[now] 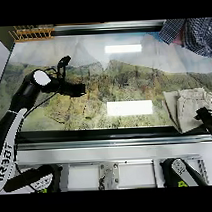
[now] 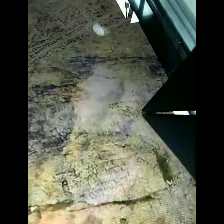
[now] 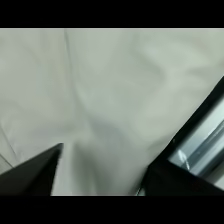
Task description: Fold the clothes and pants, and hang the long-sleeved shirts on hangers.
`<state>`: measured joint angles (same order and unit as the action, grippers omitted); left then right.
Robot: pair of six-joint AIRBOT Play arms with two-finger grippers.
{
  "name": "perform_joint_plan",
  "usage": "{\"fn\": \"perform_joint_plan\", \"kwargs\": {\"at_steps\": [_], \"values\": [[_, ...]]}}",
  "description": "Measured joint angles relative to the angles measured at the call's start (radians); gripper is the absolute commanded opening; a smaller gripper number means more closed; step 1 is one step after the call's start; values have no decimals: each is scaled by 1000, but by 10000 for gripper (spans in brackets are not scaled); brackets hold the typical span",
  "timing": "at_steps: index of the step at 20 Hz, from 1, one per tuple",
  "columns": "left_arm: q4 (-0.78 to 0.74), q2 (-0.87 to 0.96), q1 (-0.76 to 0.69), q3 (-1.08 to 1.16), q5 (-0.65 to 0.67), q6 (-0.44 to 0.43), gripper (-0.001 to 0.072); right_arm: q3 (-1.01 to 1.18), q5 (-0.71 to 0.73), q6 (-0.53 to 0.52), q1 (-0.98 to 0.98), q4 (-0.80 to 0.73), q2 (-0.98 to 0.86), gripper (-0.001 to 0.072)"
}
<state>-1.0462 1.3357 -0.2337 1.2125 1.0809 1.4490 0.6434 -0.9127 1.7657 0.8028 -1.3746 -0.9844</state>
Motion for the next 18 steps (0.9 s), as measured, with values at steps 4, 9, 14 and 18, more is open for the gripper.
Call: {"fn": "perform_joint_plan", "kwargs": {"at_steps": [4,9,14,18], "values": [[0,0,0,0,10,0,5,45,-53,-20,20,-153,98,627],[0,0,0,0,14,-1,5,113,-24,-182,-105,-96,273,628],[-2,0,0,0,10,-2,5,125,-6,-387,-465,111,328,627],[-5,0,0,0,8,-2,5,127,8,-455,-743,146,296,626]]}}
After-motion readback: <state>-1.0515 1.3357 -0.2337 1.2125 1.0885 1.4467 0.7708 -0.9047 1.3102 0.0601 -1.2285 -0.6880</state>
